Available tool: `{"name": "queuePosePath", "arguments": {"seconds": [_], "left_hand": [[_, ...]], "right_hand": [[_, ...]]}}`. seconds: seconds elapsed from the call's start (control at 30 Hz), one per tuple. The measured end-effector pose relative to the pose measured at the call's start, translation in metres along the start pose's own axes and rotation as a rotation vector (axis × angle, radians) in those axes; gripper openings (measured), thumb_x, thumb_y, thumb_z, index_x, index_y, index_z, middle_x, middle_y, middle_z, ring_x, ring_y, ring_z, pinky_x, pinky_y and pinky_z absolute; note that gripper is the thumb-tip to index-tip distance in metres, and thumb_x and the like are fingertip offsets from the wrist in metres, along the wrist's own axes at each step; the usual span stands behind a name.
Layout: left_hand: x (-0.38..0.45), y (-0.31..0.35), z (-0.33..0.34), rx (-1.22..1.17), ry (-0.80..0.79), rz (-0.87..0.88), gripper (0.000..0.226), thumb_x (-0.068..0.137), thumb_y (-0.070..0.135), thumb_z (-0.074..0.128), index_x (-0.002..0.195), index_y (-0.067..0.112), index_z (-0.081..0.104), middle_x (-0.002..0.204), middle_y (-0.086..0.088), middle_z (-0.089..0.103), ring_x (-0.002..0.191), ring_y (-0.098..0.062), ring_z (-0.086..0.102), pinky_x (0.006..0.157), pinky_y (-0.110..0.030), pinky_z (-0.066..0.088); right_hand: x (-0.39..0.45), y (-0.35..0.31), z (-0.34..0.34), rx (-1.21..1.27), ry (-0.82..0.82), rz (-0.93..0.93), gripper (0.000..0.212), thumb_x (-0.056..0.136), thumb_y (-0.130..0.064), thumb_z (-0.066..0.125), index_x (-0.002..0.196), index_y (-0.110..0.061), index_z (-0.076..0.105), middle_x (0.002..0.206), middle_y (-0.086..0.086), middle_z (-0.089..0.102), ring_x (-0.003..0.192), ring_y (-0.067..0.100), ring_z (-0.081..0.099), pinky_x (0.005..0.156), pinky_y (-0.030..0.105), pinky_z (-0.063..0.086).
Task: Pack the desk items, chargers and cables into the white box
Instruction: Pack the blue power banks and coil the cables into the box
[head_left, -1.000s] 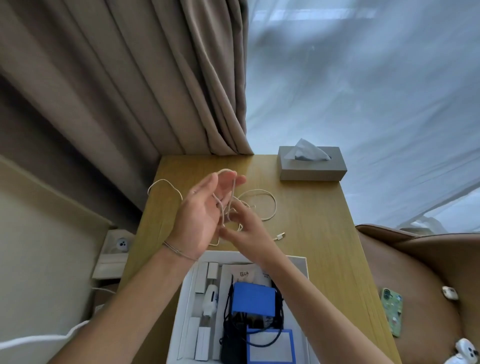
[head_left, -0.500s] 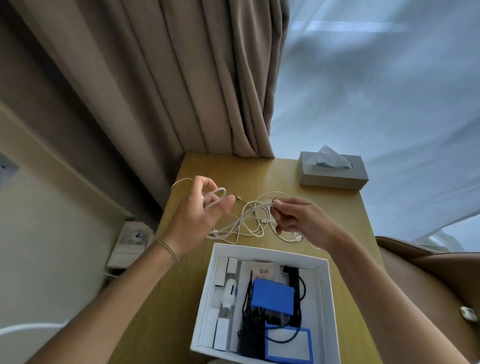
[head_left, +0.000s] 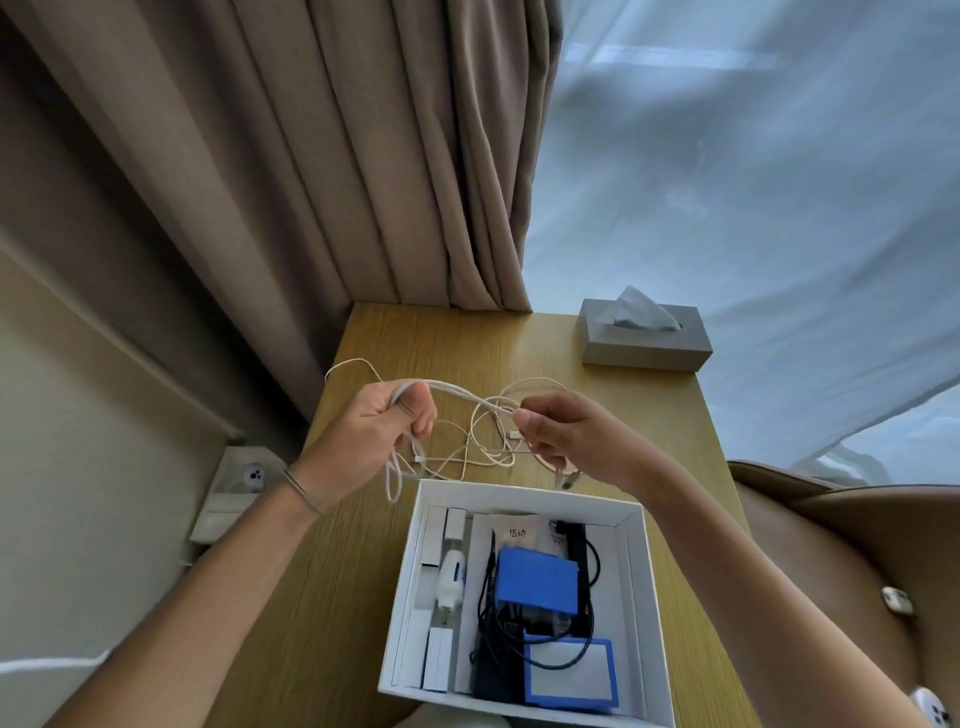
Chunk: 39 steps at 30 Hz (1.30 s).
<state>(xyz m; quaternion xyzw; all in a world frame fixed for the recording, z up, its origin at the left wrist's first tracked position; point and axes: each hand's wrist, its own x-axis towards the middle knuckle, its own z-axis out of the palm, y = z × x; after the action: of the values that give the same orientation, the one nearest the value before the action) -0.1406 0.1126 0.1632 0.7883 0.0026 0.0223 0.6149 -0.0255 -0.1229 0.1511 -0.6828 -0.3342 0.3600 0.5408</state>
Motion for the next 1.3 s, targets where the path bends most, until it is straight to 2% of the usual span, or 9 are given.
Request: {"name": "queuePosePath", "arguments": {"seconds": [0.13, 0.27, 0.33, 0.43, 0.53, 0.63, 0.83, 0.97, 1.3], "left_hand": [[-0.005, -0.005, 0.005, 0.006, 0.138, 0.047, 0.043, 0.104, 0.038, 0.035, 0.073, 0.018, 0.056, 0.115, 0.0, 0.073, 0.109, -0.015, 0.066, 0.093, -0.023, 0.049], [-0.002, 0.002, 0.015, -0.867, 0.184, -0.082, 0.043, 0.105, 0.041, 0.034, 0.077, 0.013, 0.05, 0.126, -0.022, 0.066, 0.126, -0.034, 0.058, 0.105, -0.052, 0.043], [0.001, 0.007, 0.016, -1.139, 0.225, -0.148, 0.046, 0.103, 0.047, 0.037, 0.072, 0.016, 0.05, 0.098, -0.017, 0.071, 0.105, -0.032, 0.069, 0.096, -0.05, 0.052], [0.004, 0.007, 0.023, -0.81, 0.381, -0.175, 0.046, 0.101, 0.052, 0.04, 0.07, 0.019, 0.048, 0.059, 0.001, 0.047, 0.049, -0.014, 0.046, 0.051, -0.028, 0.05], [0.003, 0.004, 0.025, -0.248, 0.384, -0.104, 0.033, 0.093, 0.056, 0.056, 0.089, 0.023, 0.055, 0.056, 0.008, 0.044, 0.042, -0.008, 0.032, 0.039, -0.021, 0.032], [0.0, 0.005, 0.032, 0.044, 0.049, -0.127, 0.047, 0.074, 0.061, 0.07, 0.111, 0.032, 0.062, 0.064, -0.005, 0.054, 0.053, -0.018, 0.042, 0.05, -0.03, 0.038], [-0.002, 0.012, 0.044, 0.166, -0.578, -0.313, 0.045, 0.083, 0.057, 0.068, 0.072, 0.013, 0.069, 0.055, 0.008, 0.047, 0.046, -0.01, 0.036, 0.044, -0.02, 0.031], [-0.005, 0.009, 0.034, 0.01, -0.454, -0.182, 0.04, 0.089, 0.053, 0.055, 0.064, 0.022, 0.058, 0.056, 0.006, 0.045, 0.044, -0.009, 0.034, 0.041, -0.02, 0.031], [-0.011, -0.003, -0.001, -0.579, 0.288, -0.177, 0.031, 0.09, 0.049, 0.057, 0.094, 0.022, 0.072, 0.102, -0.003, 0.07, 0.089, -0.021, 0.058, 0.068, -0.029, 0.048]], "right_hand": [[-0.014, 0.011, -0.001, -0.046, 0.013, 0.032, 0.031, 0.105, -0.021, 0.049, 0.075, -0.017, 0.057, 0.063, -0.01, 0.05, 0.058, 0.013, 0.048, 0.061, 0.025, 0.044], [-0.018, 0.013, 0.013, -0.151, -0.003, 0.11, 0.025, 0.105, -0.016, 0.05, 0.085, -0.008, 0.061, 0.072, -0.001, 0.062, 0.072, 0.018, 0.061, 0.079, 0.038, 0.052], [-0.02, 0.013, 0.02, -0.172, 0.001, 0.127, 0.022, 0.104, -0.015, 0.053, 0.087, -0.006, 0.063, 0.078, 0.004, 0.065, 0.076, 0.016, 0.063, 0.083, 0.034, 0.053], [-0.024, 0.009, 0.021, -0.258, -0.037, 0.127, 0.01, 0.097, -0.014, 0.064, 0.09, -0.009, 0.068, 0.078, 0.001, 0.065, 0.071, 0.012, 0.059, 0.073, 0.027, 0.05], [-0.027, 0.002, 0.019, -0.235, -0.047, 0.111, 0.013, 0.089, -0.006, 0.071, 0.1, -0.013, 0.073, 0.08, -0.002, 0.064, 0.069, 0.013, 0.055, 0.066, 0.025, 0.045], [-0.026, -0.01, 0.017, 0.012, 0.027, 0.009, 0.024, 0.085, 0.011, 0.066, 0.1, -0.007, 0.072, 0.085, 0.006, 0.059, 0.071, 0.019, 0.055, 0.065, 0.024, 0.045], [-0.021, -0.024, 0.011, 0.116, 0.027, -0.085, 0.021, 0.086, 0.006, 0.06, 0.103, -0.002, 0.07, 0.09, 0.015, 0.058, 0.056, 0.009, 0.045, 0.048, 0.019, 0.037], [-0.03, -0.014, -0.006, 0.102, 0.054, -0.033, 0.043, 0.1, -0.036, 0.055, 0.102, 0.005, 0.067, 0.074, 0.008, 0.063, 0.047, 0.01, 0.036, 0.044, 0.018, 0.028], [-0.048, 0.011, -0.033, 0.164, 0.252, 0.019, 0.03, 0.091, -0.038, 0.068, 0.076, -0.013, 0.072, 0.055, -0.006, 0.035, 0.048, 0.009, 0.025, 0.045, 0.017, 0.026]]}}
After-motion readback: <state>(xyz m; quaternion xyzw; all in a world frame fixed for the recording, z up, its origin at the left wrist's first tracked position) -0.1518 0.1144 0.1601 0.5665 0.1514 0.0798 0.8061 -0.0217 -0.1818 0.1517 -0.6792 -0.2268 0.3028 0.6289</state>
